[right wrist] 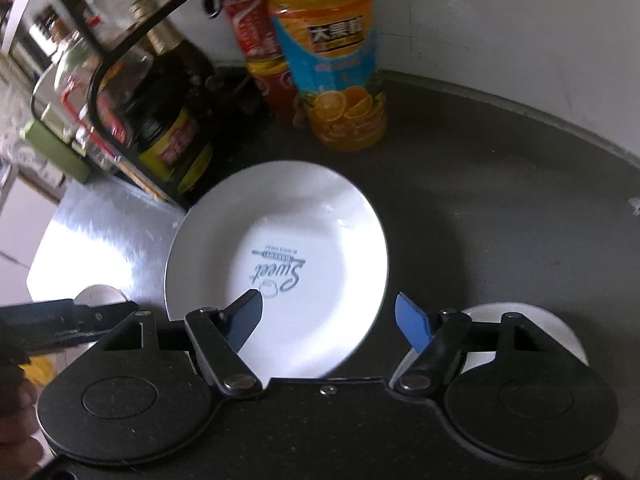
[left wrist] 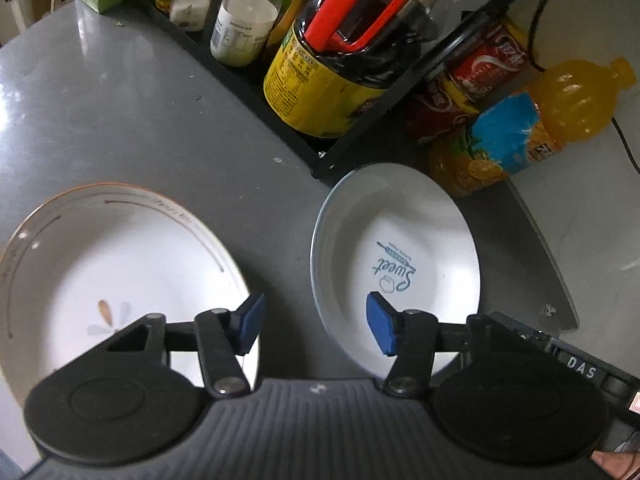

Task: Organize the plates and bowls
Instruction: 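Close both tools on the 'Sweet' plate rim and tip it up on edge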

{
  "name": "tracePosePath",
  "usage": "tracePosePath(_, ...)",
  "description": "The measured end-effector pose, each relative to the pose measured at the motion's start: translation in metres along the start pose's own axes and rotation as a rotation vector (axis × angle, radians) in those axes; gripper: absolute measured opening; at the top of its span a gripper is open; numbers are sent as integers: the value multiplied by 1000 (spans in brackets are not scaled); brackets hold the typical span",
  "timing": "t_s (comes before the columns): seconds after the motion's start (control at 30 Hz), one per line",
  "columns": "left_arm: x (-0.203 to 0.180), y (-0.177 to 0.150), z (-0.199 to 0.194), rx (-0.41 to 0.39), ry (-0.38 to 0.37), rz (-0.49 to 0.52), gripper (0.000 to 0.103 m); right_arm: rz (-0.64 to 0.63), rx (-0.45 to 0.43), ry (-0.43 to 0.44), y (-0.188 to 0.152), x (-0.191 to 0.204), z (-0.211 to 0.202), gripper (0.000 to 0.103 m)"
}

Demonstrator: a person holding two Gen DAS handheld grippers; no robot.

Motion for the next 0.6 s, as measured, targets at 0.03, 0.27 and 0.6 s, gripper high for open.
tracePosePath(0.03, -1, 2, 2, -6, -2, 3, 55, 7, -5, 4, 2, -3, 1, 72)
tracePosePath(0.27, -8, 17, 16, -22, -5, -12, 55, 61, 8, -29, 12, -27, 17, 72)
tracePosePath(0.6, -13, 24, 41, 19, -59, -47, 35, 248, 23, 25, 8, -70, 43, 40)
Point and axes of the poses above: each gripper's, at about its wrist camera, not at the fingertips, and z roughly the way its jaws point, x to its left, y to its top, the point moved 8 cm from there along z, roughly the way its jaws point, and after that the axes turned 8 degrees about y, right-handed, at the moved point
